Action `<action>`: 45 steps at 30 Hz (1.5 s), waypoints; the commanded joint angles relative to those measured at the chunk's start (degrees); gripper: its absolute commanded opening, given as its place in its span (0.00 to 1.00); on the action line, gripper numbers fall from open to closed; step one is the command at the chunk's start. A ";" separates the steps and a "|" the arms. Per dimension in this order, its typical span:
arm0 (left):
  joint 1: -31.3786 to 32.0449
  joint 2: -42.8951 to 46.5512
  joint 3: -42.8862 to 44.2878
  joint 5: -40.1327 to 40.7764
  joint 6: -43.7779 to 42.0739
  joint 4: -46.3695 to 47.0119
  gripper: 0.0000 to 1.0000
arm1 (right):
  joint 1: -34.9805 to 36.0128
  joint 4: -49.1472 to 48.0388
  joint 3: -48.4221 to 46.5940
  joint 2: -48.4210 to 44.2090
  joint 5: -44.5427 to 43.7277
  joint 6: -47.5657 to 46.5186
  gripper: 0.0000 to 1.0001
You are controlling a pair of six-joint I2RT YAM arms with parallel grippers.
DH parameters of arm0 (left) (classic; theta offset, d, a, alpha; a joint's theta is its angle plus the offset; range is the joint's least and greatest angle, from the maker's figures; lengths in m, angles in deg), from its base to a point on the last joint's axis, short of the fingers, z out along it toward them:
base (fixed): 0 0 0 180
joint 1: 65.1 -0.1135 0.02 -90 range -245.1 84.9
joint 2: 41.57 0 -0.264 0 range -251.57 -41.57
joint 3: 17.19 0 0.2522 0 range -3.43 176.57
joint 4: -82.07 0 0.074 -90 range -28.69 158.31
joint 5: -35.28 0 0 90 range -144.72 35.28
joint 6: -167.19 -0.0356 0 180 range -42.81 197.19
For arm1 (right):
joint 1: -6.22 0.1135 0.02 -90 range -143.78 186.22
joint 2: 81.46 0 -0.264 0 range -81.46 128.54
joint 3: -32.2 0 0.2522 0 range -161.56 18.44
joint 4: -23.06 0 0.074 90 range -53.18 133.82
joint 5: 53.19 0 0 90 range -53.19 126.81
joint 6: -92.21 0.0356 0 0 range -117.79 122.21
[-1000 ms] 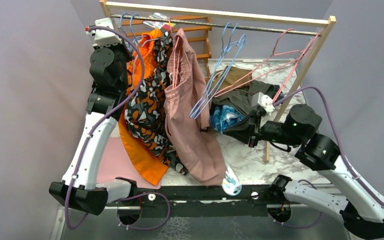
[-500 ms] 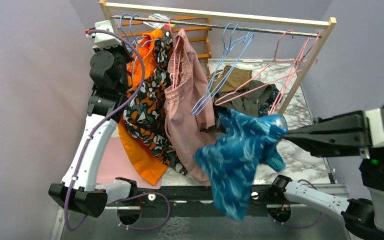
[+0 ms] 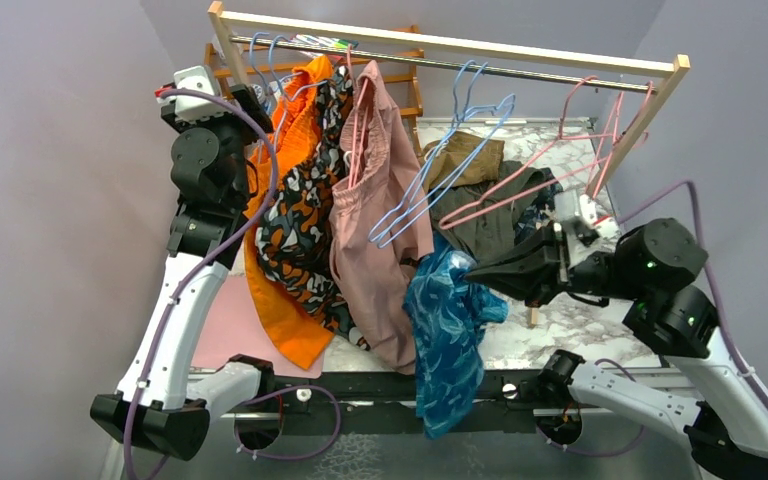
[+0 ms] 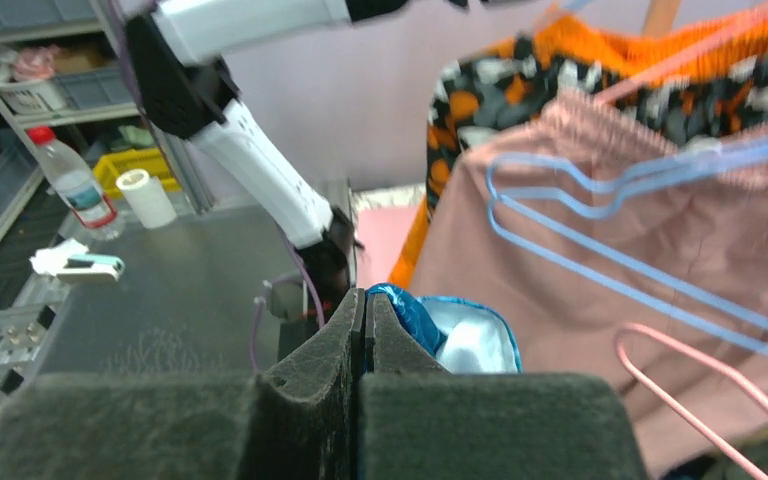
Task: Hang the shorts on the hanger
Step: Move the shorts from the center of the board.
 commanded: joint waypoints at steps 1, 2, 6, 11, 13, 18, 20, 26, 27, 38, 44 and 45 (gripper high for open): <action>-0.31 1.94 -3.83 0.41 1.62 -6.61 0.85 | 0.20 -1.58 8.01 -3.40 -7.00 0.39 0.01; -0.31 2.56 -4.41 0.44 1.89 -7.39 0.90 | 0.22 -2.32 10.37 -3.81 -8.19 0.99 0.01; -0.31 5.54 -6.61 -0.14 3.32 -9.74 0.99 | 0.22 -2.89 17.43 -4.41 -10.73 2.61 0.01; -0.32 11.19 -11.05 -1.25 6.46 -12.87 0.99 | 0.22 0.83 19.42 -3.61 -11.20 3.22 0.31; -0.32 13.82 -13.52 -1.62 7.26 -13.45 0.99 | 0.17 2.23 19.50 -3.58 -10.52 3.14 0.51; -0.33 18.84 -18.77 -1.29 7.96 -14.35 0.99 | 0.22 5.66 17.41 -3.74 -10.33 1.66 0.68; -0.31 20.32 -20.59 -0.80 8.01 -14.61 0.99 | 0.22 6.76 15.15 -3.76 -10.14 0.79 0.69; -0.31 23.89 -23.51 0.96 7.79 -15.37 0.99 | 0.22 10.71 -0.08 0.01 -9.41 -3.27 0.69; -0.31 24.27 -23.71 1.18 7.81 -15.43 0.99 | 0.22 10.76 -2.81 0.82 -9.79 -3.85 0.69; -0.24 26.32 -24.90 2.29 8.58 -17.46 0.99 | 0.22 0.30 -2.63 -2.13 -28.18 -5.20 0.66; 0.19 27.38 -26.45 3.85 7.82 -17.67 0.99 | 0.22 7.71 4.39 -5.98 -27.96 -7.32 0.65; 0.21 27.54 -26.80 4.01 7.82 -17.66 0.99 | 0.22 8.28 6.66 -6.86 -27.85 -6.13 0.64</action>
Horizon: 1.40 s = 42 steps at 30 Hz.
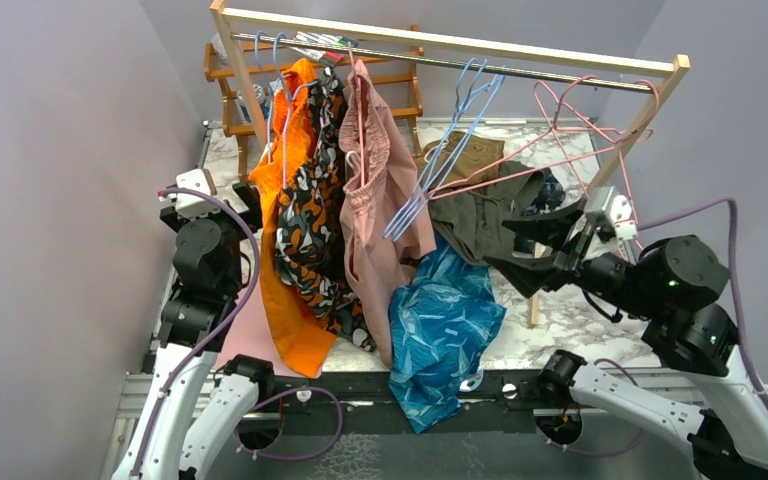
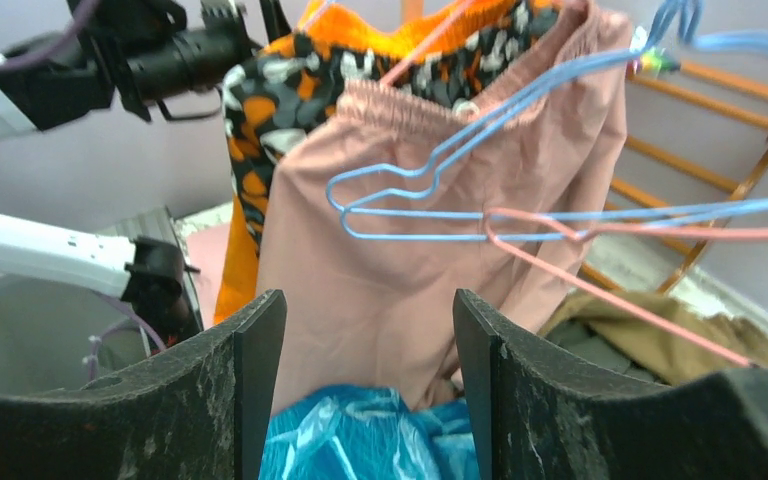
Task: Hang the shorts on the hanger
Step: Move the shorts from the center of the board.
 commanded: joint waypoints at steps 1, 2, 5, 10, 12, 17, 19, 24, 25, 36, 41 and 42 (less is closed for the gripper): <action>0.30 1.18 -1.64 2.39 -0.37 -0.24 0.99 | 0.18 4.28 7.58 -3.49 -2.09 1.12 0.64; 0.30 1.30 -1.94 2.47 -0.36 -0.05 0.99 | 0.19 3.78 10.00 -4.67 -1.40 2.79 0.63; 0.30 1.51 -2.91 2.52 -0.12 0.20 0.99 | 0.20 1.10 16.92 -8.26 0.01 7.50 0.62; 0.30 1.85 -3.80 2.63 -0.01 0.19 0.99 | 0.20 -1.81 24.63 -10.73 -2.65 13.35 0.62; 0.39 1.99 -4.14 2.73 -0.09 0.14 0.99 | 0.20 -2.51 27.53 -11.22 -4.86 16.49 0.62; 0.45 2.37 -5.37 3.35 -0.39 0.54 0.99 | 0.20 -3.92 34.29 -11.24 -10.71 22.46 0.61; 0.47 2.57 -6.18 3.51 -0.49 1.04 0.99 | 0.20 -5.03 36.57 -10.93 -12.21 24.59 0.61; 0.48 2.71 -7.55 3.26 -0.71 2.13 0.99 | 0.18 -8.22 41.30 -9.43 -14.57 29.30 0.61; 0.48 2.76 -7.83 3.24 -0.76 2.32 0.99 | 0.20 -8.37 41.98 -8.99 -15.35 30.64 0.61; 0.83 3.64 -11.14 2.18 0.26 3.82 0.99 | 0.20 -8.15 48.50 -9.90 -25.50 41.94 0.62; 0.83 3.62 -12.62 1.65 1.02 4.52 0.99 | 0.20 -4.33 51.01 -12.40 -30.00 49.15 0.64; 0.83 3.58 -12.81 1.45 1.11 4.68 0.99 | 0.20 -3.53 51.23 -12.18 -30.71 50.44 0.65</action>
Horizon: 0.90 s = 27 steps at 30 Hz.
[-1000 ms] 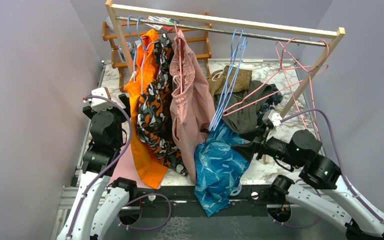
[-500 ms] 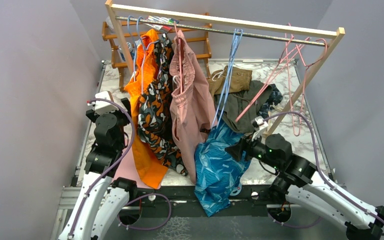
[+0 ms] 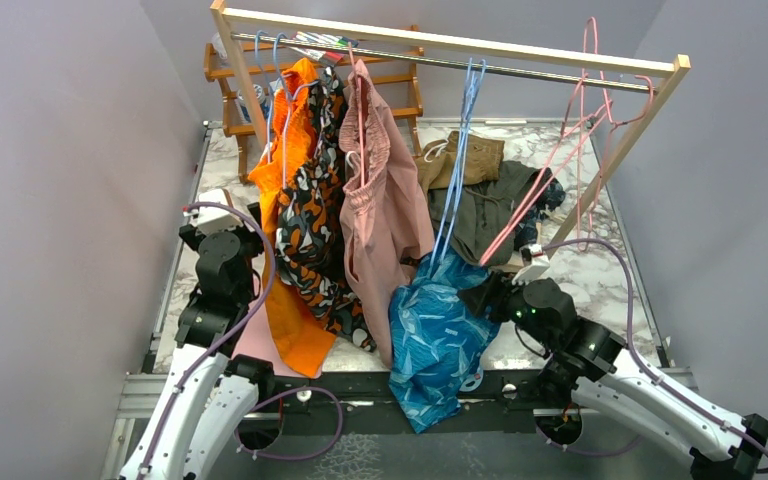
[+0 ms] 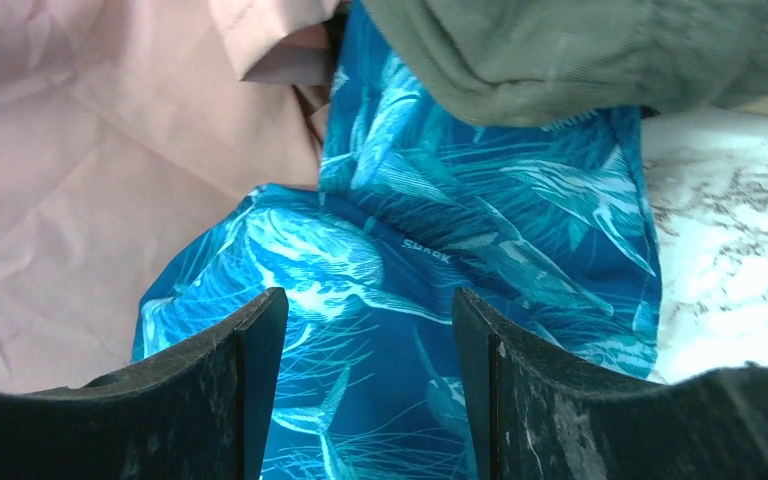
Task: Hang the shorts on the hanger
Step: Move the shorts from the center of the board, then move the hanger to the center of the board.
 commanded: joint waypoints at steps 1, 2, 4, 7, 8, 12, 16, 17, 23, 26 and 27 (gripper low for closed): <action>0.30 0.46 -1.09 -0.51 0.96 2.48 0.99 | 0.20 3.46 1.71 -0.32 -6.66 8.30 0.65; 0.30 0.38 -1.27 -0.64 0.98 2.55 0.99 | 0.20 3.70 1.70 0.23 -7.05 9.19 0.66; 0.25 0.38 -1.53 -0.87 1.02 2.73 0.99 | 0.19 3.38 1.89 1.94 -7.60 10.01 0.66; 0.37 0.46 -1.97 -1.22 1.15 2.88 0.99 | 0.16 2.76 1.65 5.33 -9.20 11.51 0.67; 0.39 0.54 -2.10 -1.32 1.23 2.86 0.99 | 0.20 2.96 1.43 6.31 -10.10 12.37 0.68; 0.56 0.71 -2.54 -1.30 1.27 2.81 0.99 | 0.11 3.09 0.22 8.46 -13.99 14.52 0.68; 0.69 1.02 -3.02 -1.32 1.34 3.14 0.99 | -1.36 5.26 -2.27 12.31 -18.99 15.48 0.69; 0.77 1.11 -3.14 -1.35 1.40 3.18 0.99 | -2.40 6.07 -3.06 13.46 -19.51 15.74 0.69; 1.15 1.74 -3.83 -1.48 1.60 3.43 0.99 | -12.78 3.16 -2.54 14.90 -15.07 12.31 0.70; 1.38 1.91 -3.96 -1.43 1.51 3.51 0.99 | -20.77 -0.41 -2.29 17.82 -8.70 9.56 0.70; 1.42 1.96 -4.03 -1.40 1.51 3.57 0.99 | -23.01 -1.59 -2.22 18.75 -7.35 8.99 0.70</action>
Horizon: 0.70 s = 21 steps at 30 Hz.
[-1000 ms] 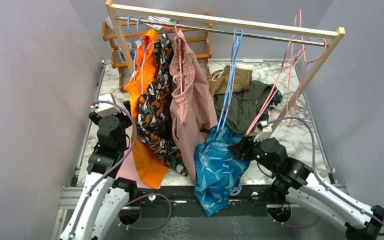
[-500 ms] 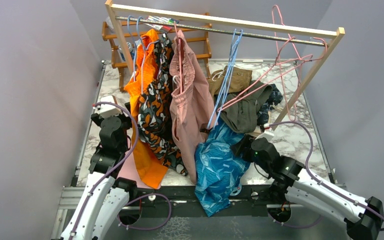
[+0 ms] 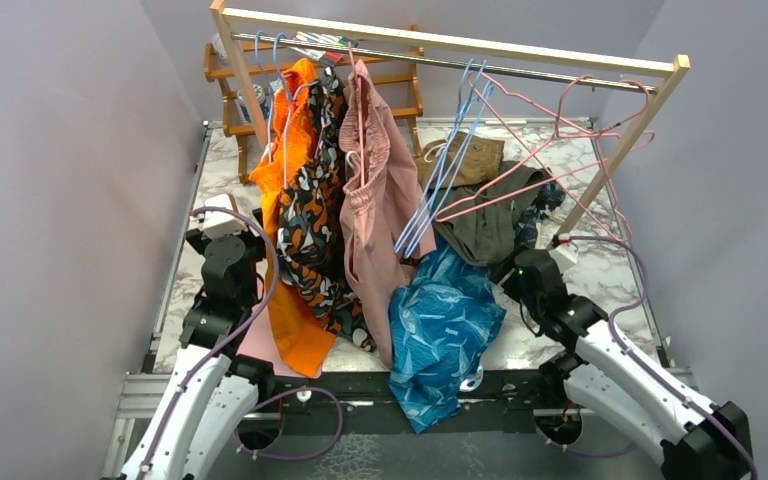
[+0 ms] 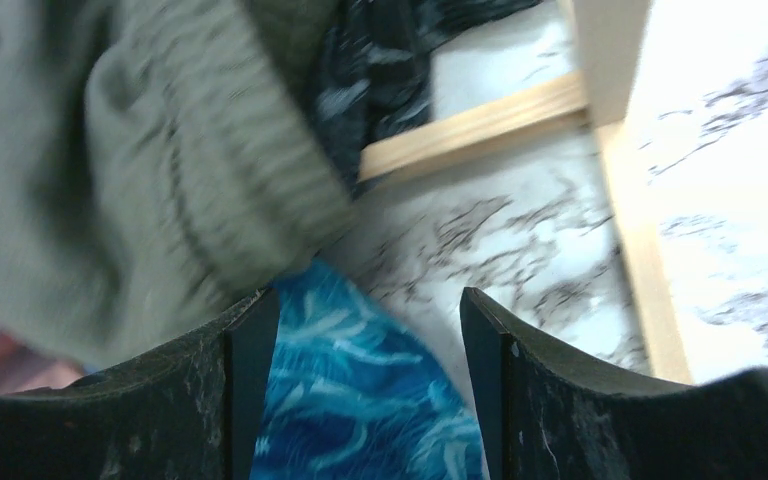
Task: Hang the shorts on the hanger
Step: Move the hanger to the center of the board.
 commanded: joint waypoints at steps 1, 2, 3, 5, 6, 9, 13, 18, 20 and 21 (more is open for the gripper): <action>0.65 0.81 -0.49 -0.92 0.24 2.05 0.99 | -8.65 -5.75 0.00 3.62 6.61 -3.66 0.70; 0.65 0.85 -0.53 -0.85 0.22 1.99 0.99 | -9.45 -7.05 0.28 4.29 7.16 -3.75 0.69; 0.76 0.92 -0.57 -0.85 0.22 2.05 0.99 | -9.74 -8.44 0.52 5.04 7.48 -3.63 0.69; 0.84 1.02 -0.66 -0.83 0.22 1.93 0.99 | -9.88 -10.60 0.88 6.83 7.45 -2.68 0.69; 0.88 1.05 -0.66 -0.81 0.22 1.96 0.99 | -9.92 -11.67 1.06 7.81 7.23 -1.88 0.69; 0.94 0.95 -0.75 -0.83 0.22 1.99 0.99 | -10.29 -15.36 1.98 10.85 6.46 0.41 0.69; 1.31 0.65 -0.84 -0.93 0.19 1.98 0.99 | -11.04 -21.74 4.03 14.50 6.86 3.11 0.68; 1.88 0.45 -0.84 -0.84 -0.04 1.85 0.99 | -11.99 -28.20 4.40 20.22 7.23 3.82 0.66; 2.09 0.28 -0.84 -0.71 -0.13 1.78 0.99 | -12.46 -30.83 4.22 22.18 7.36 3.25 0.64; 2.17 0.22 -0.85 -0.70 -0.13 1.78 0.99 | -12.70 -32.11 4.08 23.23 7.48 2.75 0.63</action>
